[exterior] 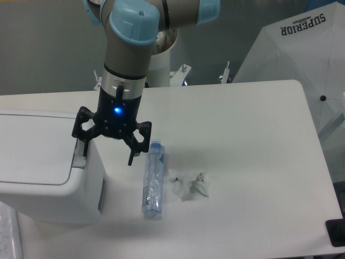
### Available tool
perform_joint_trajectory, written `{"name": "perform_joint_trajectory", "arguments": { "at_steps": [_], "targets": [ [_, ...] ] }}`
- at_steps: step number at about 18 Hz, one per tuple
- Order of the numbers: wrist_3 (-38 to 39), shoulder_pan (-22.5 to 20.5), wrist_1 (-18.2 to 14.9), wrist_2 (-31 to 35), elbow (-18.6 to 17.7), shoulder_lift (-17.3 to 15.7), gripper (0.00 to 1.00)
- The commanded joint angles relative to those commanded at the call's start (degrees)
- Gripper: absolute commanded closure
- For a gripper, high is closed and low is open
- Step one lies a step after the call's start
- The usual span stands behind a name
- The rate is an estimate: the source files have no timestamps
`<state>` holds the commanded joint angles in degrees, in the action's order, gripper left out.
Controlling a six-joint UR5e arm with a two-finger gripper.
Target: Open the trash can
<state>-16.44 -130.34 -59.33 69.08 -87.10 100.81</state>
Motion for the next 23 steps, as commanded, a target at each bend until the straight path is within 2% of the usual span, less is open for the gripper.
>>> {"name": "perform_joint_trajectory", "arguments": {
  "at_steps": [11,13,17,23],
  "targets": [
    [0.00,0.09,0.00,0.71,0.00,0.09,0.00],
    [-0.61,0.09,0.17,0.62,1.14,-0.09,0.00],
    [-0.35,0.00,3.86,0.71,3.60,0.00,0.00],
    [-0.70,-1.93,4.04,2.89,7.47,0.35,0.00]
  ]
}}
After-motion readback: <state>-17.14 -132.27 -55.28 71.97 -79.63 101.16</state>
